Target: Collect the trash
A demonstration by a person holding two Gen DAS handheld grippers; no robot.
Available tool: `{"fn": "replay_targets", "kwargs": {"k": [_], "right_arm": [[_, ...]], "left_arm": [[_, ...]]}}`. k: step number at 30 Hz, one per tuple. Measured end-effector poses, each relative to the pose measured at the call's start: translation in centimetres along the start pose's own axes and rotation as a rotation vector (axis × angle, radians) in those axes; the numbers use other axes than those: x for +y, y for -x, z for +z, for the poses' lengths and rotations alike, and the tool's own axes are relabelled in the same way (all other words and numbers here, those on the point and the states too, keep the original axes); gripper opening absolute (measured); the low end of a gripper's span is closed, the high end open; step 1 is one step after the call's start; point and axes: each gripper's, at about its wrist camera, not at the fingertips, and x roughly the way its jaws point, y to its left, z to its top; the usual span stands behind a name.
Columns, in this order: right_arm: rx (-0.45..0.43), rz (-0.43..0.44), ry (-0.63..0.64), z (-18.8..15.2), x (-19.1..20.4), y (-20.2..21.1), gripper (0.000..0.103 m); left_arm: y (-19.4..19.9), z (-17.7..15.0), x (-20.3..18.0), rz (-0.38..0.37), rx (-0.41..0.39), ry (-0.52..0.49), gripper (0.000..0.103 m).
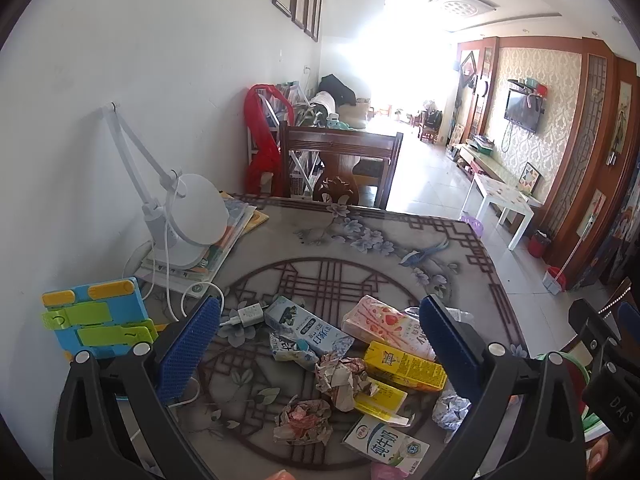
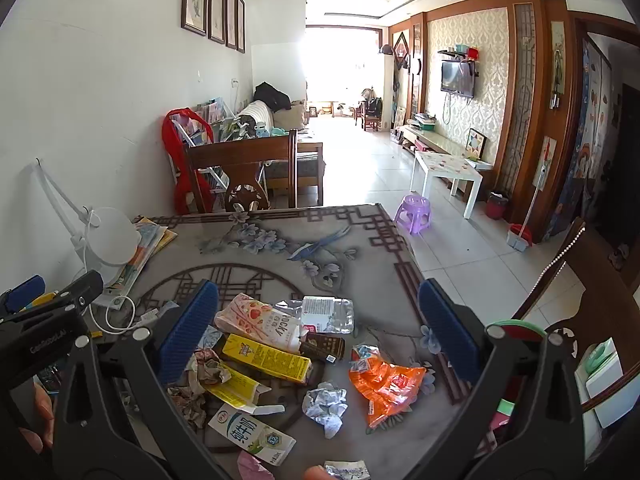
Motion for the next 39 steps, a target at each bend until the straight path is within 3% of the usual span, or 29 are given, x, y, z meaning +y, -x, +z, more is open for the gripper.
{"fn": "replay_targets", "kwargs": {"k": [39], "right_arm": [[0.0, -0.011, -0.004, -0.17, -0.43, -0.29, 0.099]], "left_arm": [[0.01, -0.3, -0.06, 0.004, 0.0, -0.006, 0.095]]}}
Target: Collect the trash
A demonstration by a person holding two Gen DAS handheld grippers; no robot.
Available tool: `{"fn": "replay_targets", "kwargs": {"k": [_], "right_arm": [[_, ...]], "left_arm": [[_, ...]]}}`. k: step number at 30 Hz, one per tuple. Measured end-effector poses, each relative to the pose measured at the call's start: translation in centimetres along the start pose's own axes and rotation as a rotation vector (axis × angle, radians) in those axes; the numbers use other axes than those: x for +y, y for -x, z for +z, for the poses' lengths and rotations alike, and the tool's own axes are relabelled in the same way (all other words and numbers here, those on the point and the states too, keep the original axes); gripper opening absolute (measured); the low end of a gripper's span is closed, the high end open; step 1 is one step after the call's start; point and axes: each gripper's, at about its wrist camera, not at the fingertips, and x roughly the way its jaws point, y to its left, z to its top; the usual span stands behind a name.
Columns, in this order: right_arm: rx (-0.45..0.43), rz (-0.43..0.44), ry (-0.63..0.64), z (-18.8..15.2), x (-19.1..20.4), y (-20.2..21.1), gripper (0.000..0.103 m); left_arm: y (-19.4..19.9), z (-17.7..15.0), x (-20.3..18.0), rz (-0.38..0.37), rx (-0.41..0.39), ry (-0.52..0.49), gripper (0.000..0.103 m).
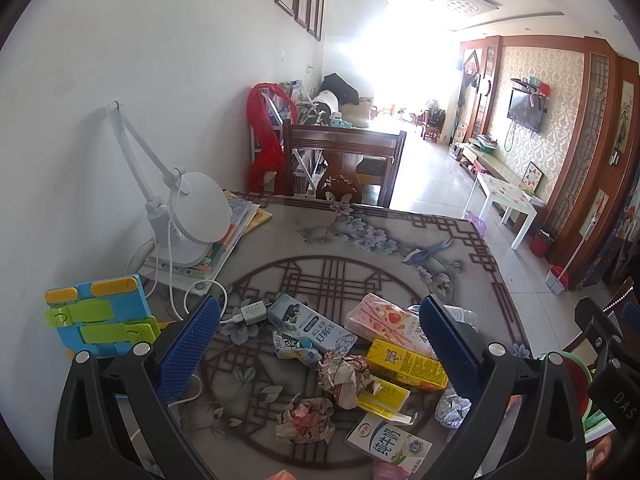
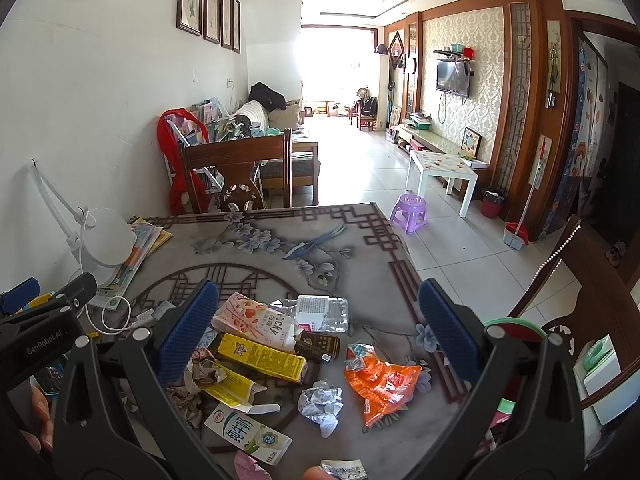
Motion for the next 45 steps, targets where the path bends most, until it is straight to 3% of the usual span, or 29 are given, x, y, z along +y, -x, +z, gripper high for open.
{"fn": "replay_targets", "kwargs": {"k": [19, 23, 25, 29, 33, 35, 38, 43, 45], "right_arm": [[0.034, -0.016, -0.005, -0.2, -0.8, -0.5, 0.099], [0.121, 0.049, 0.059, -1.1, -0.4, -2.9, 0.099], [0.176, 0.133, 0.119, -1.9, 0.2, -4.9, 0.099], [0.337, 0.344, 0.225, -3.8, 2.2, -10.2, 0.097], [0.487, 0.448, 0.323, -5.5, 4.6, -15.8, 0.078], [0.548, 0.464, 0.401, -6.6, 6.0, -18.0, 0.074], [0.64, 0.464, 0.509, -8.2, 6.9, -20.5, 0.056], [0.738, 0.485, 0.633, -10.0, 7.8, -23.1, 0.054], [0.76, 0.487, 0.681, -10.6, 8.1, -23.9, 0.054]], "left_arm": [[-0.4, -0.7, 1.0, 0.001, -0.003, 0.015, 0.095], [-0.9, -1.2, 2.4, -0.038, -0.063, 0.016, 0.095], [-1.6, -1.7, 3.3, -0.023, -0.072, 0.018, 0.095], [-4.0, -3.3, 5.1, -0.008, 0.018, 0.001, 0.095], [-6.5, -5.4, 5.6, -0.028, 0.142, -0.048, 0.095], [-7.8, -6.4, 5.8, -0.058, 0.208, -0.038, 0.095], [-9.7, -7.6, 5.3, -0.104, 0.272, -0.013, 0.094], [-14.6, -8.7, 3.1, -0.243, 0.411, 0.034, 0.091], [-16.7, -9.0, 1.9, -0.252, 0.446, 0.026, 0.09]]}}
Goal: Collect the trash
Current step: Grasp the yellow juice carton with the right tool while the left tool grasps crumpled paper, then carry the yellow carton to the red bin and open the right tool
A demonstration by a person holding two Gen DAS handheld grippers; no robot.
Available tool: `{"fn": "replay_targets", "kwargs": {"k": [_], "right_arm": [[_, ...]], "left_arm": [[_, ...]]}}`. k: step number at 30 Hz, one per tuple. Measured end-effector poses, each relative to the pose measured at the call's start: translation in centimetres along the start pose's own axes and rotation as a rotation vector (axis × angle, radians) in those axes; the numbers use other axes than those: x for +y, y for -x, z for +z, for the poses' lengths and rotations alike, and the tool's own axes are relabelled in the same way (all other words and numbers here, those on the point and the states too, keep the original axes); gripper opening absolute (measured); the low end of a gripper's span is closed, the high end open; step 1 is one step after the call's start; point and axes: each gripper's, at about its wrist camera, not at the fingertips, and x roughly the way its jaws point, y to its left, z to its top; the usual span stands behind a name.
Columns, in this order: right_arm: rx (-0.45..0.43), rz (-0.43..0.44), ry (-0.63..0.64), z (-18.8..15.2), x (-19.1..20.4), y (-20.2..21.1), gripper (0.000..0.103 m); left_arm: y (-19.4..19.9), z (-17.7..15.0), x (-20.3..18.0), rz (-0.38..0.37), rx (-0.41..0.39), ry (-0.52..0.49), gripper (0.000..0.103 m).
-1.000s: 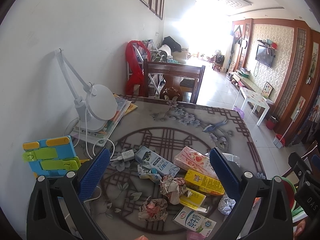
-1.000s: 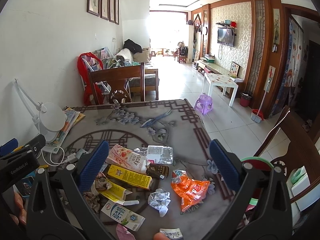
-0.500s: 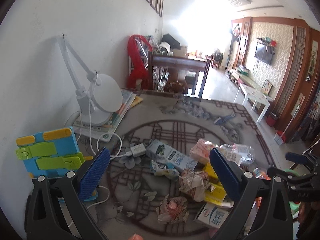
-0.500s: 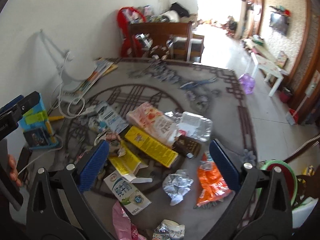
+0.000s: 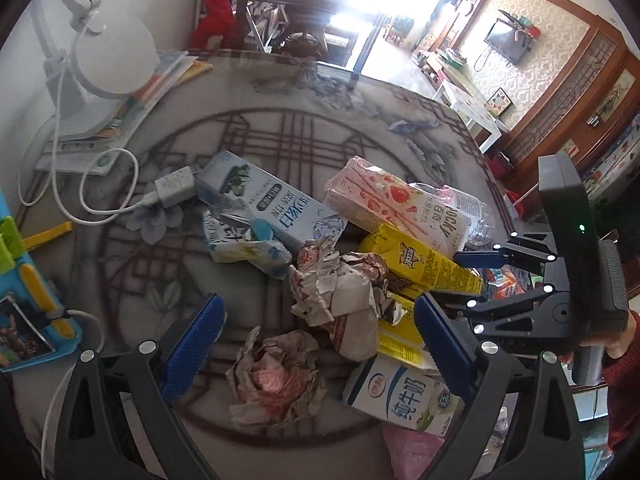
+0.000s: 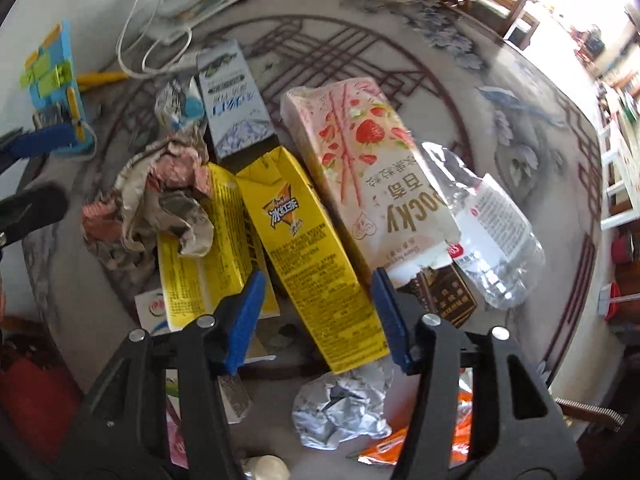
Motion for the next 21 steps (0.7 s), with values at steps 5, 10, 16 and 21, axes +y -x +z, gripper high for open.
{"fn": "replay_targets", "kwargs": {"k": [5, 10, 16, 21], "right_arm": [[0.002, 0.005, 0.034, -0.6, -0.1, -0.4, 0.038], [-0.125, 0.073, -0.103, -1.6, -0.9, 2.6, 0.035], [-0.314, 0.084, -0.276, -4.1, -0.8, 7.6, 0.035], [-0.448, 0.062, -0.442, -7.3, -1.0, 10.8, 0.035]], "left_arm": [[-4.0, 0.6, -0.9, -0.017, 0.098, -0.017, 0.078], [-5.1, 0.3, -0.1, -0.1, 0.122, 0.034, 0.047], [-1.5, 0.0, 0.1, -0.095, 0.03, 0.022, 0.043], [2.2, -0.4, -0.4, -0.1, -0.043, 0.008, 0.043]]}}
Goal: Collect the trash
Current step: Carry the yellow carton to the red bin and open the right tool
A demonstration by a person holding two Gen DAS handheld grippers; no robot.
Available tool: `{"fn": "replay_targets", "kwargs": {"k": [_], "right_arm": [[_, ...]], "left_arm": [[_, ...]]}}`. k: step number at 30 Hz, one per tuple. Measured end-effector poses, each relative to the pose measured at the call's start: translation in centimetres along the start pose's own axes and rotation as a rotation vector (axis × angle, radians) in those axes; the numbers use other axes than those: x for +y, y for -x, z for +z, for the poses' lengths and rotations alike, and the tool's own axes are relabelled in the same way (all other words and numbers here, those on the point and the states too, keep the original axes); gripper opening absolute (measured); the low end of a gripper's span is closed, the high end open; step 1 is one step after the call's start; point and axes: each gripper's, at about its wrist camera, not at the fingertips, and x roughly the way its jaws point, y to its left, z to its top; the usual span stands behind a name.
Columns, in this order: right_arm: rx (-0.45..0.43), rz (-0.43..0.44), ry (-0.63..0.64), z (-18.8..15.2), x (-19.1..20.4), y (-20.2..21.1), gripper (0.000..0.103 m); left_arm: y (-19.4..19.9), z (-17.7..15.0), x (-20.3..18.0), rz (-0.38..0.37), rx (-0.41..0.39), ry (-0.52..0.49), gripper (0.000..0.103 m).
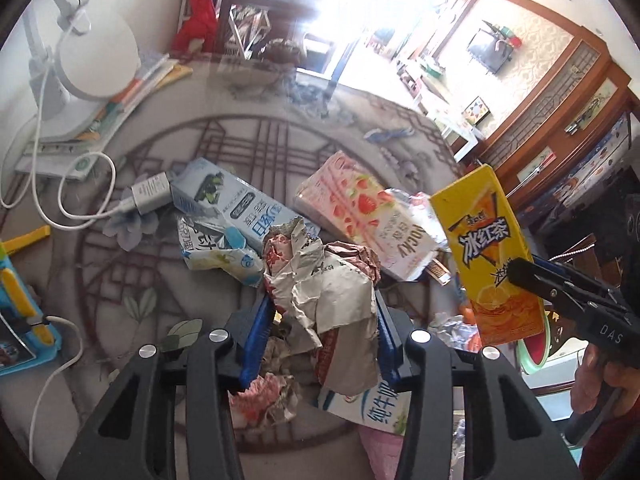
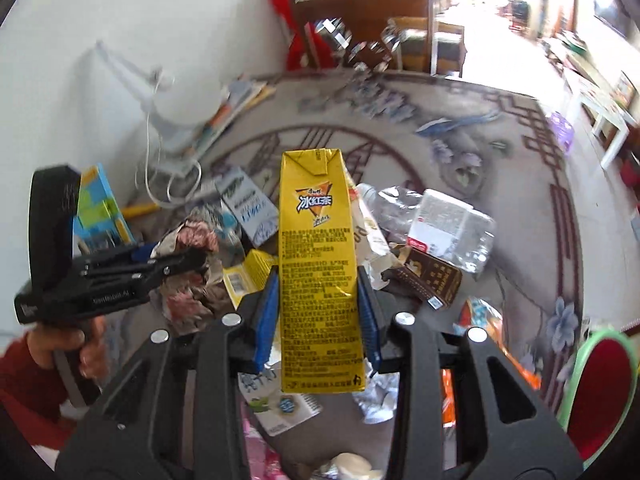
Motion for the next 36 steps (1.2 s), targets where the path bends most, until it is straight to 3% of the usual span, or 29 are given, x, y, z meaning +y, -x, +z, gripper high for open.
{"fn": "replay_targets", "kwargs": {"k": [8, 14, 20, 23, 31, 32, 33, 36], "right_arm": [[-0.092, -0.07, -0.178, -3.4, -3.9, 5.6, 0.035], [-0.128, -0.113, -0.255, -6.3, -8.6, 8.9, 0.035], [-0.144, -0.203, -0.356, -9.1, -16.0, 12.3, 0.035], [-0.128, -0.303, -0.399, -10.6, -20.6, 14.1, 0.035], [-0.08, -0.474, -0.492, -14.1, -30.9, 15.2, 0.036], [-0.082, -0.484, -0.506, -14.3, -31.6, 15.3, 0.04], [-0.089, -0.487, -0.521, -14.7, -32.7, 15.8, 0.05], [-0.117, -0.485, -0.54, -15.4, -34.2, 17.0, 0.058]], "left_arm": [[2.8, -1.7, -4.3, -0.026, -0.032, -0.089, 0.043], [2.7, -3.0, -8.5, -0.025, -0.044, -0.102, 0.043], [1.4, -4.3, -14.7, -0.056, -0.039, -0.133, 0.043], [0.1, -5.2, -18.3, -0.076, -0.025, -0.157, 0.043], [-3.2, -6.8, -27.7, -0.171, 0.023, -0.282, 0.043], [-3.7, -6.9, -28.9, -0.189, 0.032, -0.301, 0.043], [-4.3, -7.0, -30.3, -0.204, 0.043, -0.32, 0.043], [-5.7, -7.4, -33.6, -0.247, 0.067, -0.372, 0.043]]}}
